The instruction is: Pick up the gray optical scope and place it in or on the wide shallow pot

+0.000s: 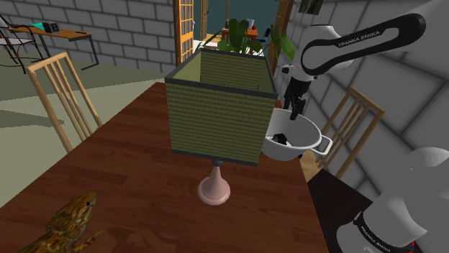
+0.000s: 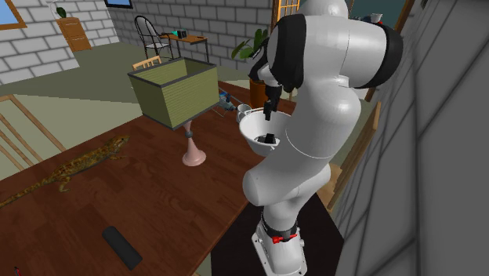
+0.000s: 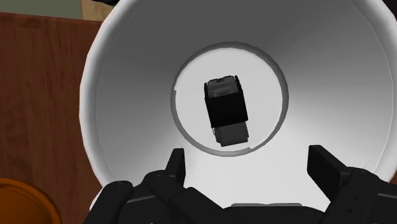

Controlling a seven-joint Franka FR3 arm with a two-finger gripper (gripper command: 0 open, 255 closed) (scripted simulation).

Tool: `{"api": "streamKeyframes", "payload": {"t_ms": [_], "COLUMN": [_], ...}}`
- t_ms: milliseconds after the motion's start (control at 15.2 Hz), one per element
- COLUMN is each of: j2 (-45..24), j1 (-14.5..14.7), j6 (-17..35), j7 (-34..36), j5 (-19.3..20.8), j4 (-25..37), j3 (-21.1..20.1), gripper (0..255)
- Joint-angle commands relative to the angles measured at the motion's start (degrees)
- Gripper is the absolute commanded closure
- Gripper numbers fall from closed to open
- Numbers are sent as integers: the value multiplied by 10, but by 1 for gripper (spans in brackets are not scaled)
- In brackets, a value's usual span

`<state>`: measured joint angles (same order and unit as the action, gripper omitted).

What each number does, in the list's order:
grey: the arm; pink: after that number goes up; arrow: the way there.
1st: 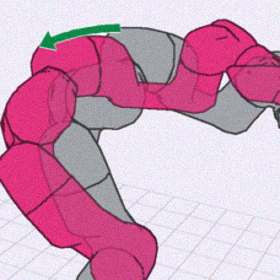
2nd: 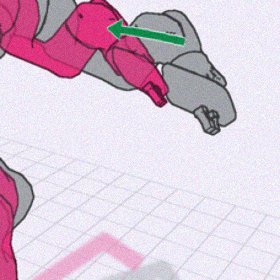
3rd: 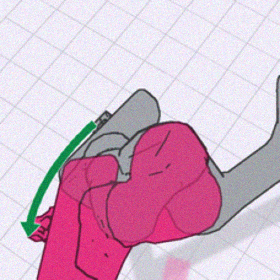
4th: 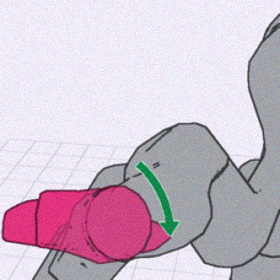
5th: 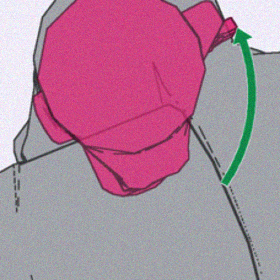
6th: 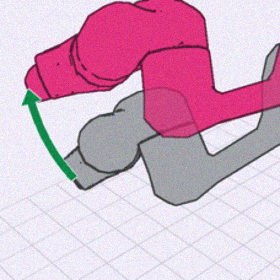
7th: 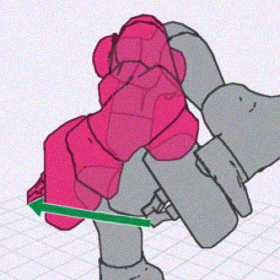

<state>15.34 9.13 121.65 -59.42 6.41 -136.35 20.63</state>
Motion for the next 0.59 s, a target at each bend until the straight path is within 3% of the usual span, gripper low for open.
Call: {"api": "streamKeyframes", "payload": {"t_ms": [0,528], "j2": [19,24], "j1": [-1,-1], "j6": [-39,-55], "j7": [3,3], "j5": [4,4], "j4": [20,31], "j3": [-4,-6], "gripper": [0,0]}}
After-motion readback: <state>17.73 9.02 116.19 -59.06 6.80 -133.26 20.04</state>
